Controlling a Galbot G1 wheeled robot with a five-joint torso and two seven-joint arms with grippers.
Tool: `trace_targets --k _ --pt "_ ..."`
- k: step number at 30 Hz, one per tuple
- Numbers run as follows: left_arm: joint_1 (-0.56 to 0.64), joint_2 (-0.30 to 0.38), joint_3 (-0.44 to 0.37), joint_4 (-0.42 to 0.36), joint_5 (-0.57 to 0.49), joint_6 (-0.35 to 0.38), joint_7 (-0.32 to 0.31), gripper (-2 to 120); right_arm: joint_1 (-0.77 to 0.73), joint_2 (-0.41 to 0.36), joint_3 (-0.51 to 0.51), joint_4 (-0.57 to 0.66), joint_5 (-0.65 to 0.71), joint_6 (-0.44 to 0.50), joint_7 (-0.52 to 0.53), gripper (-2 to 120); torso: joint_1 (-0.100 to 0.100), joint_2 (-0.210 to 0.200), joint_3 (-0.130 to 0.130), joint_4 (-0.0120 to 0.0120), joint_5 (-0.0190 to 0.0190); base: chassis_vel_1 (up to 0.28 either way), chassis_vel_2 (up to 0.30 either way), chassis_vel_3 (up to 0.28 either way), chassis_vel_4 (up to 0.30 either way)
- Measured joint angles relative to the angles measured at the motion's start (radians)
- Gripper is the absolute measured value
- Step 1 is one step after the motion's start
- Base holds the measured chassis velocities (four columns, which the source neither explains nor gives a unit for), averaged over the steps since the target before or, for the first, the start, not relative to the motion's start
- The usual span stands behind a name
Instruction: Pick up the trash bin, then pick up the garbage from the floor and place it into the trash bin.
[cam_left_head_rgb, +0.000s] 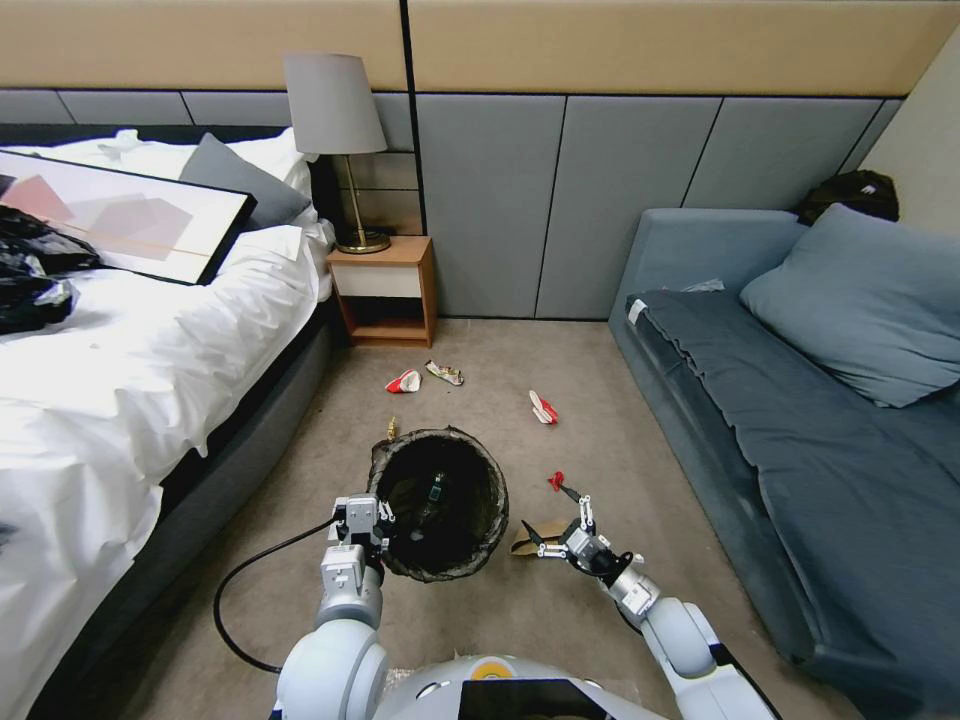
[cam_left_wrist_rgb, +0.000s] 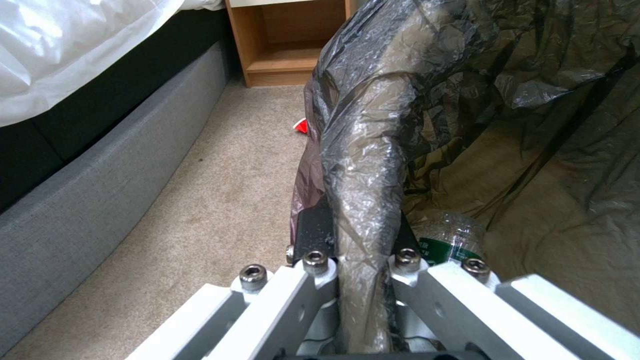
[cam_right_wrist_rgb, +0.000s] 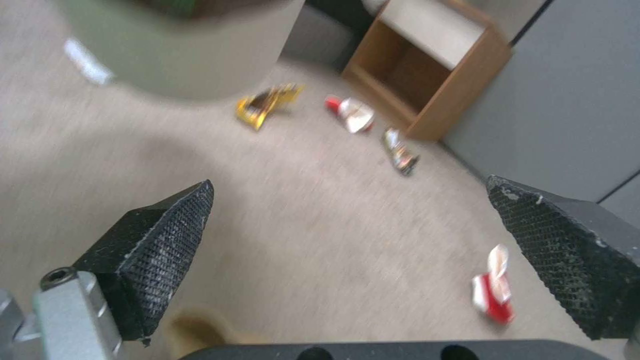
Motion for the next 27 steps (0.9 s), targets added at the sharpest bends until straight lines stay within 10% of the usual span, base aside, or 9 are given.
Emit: trace_targets --k 27 --pt "0.0 0.0 0.0 0.0 0.0 0.0 0.0 1 0.151 0.047 0.047 -0.359 -0.136 0.038 -0.122 100 0.0 0.0 0.0 0.0 -0.0001 0.0 0.0 0.0 0.0"
